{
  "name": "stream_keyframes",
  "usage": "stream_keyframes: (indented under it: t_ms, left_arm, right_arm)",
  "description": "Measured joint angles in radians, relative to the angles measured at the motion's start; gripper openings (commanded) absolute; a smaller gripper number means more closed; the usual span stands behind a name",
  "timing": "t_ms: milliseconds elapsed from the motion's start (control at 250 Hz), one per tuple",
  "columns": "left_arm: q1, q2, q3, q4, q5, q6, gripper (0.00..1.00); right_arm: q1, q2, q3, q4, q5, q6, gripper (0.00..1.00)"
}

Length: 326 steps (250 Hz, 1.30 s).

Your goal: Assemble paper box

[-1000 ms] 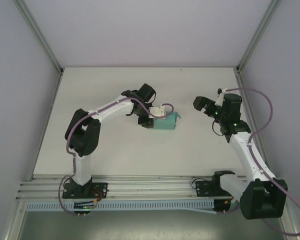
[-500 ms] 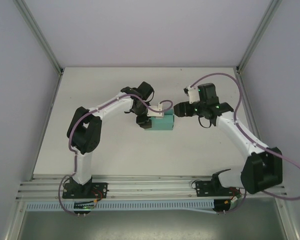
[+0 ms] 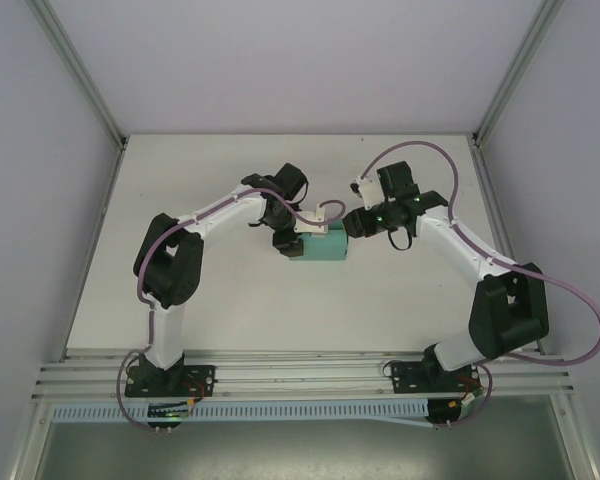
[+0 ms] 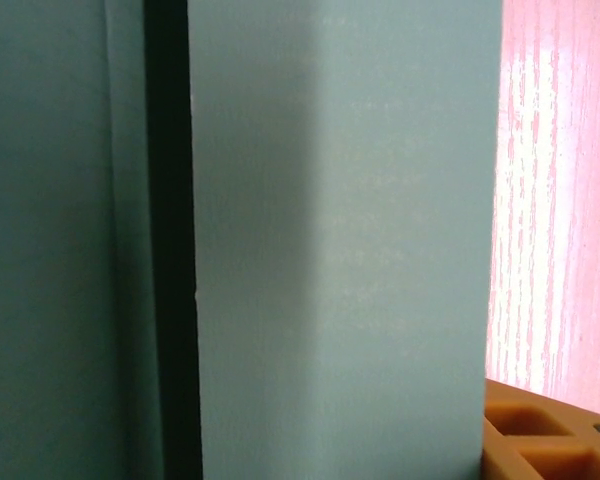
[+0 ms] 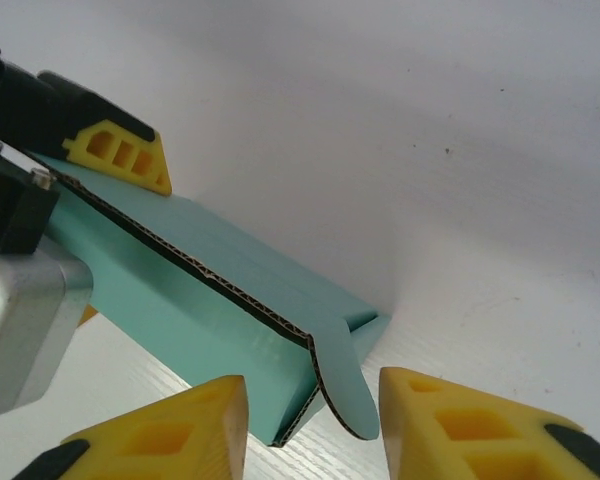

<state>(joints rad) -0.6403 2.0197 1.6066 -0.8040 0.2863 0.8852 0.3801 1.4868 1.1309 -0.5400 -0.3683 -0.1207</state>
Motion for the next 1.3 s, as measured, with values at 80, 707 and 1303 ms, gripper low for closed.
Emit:
stream_keyframes:
  t_ms: [80,707,1303]
  left_arm:
    - [0.0,0.0,0.0,0.001,-0.002,0.0,0.57]
    - [0.001,0.0,0.004,-0.01,0.006,-0.004,0.57]
    - [0.003,0.028,0.059,-0.066,0.04,-0.067,0.56]
  right_arm:
    - [0.005,0.016,0.014,-0.01,0.0,-0.005,0.28]
    - [0.023,0.048,0.044,-0.029,0.048,0.011,0.0]
    - [0.145,-0.116,-0.155,0.134,0.264,0.444,0.0]
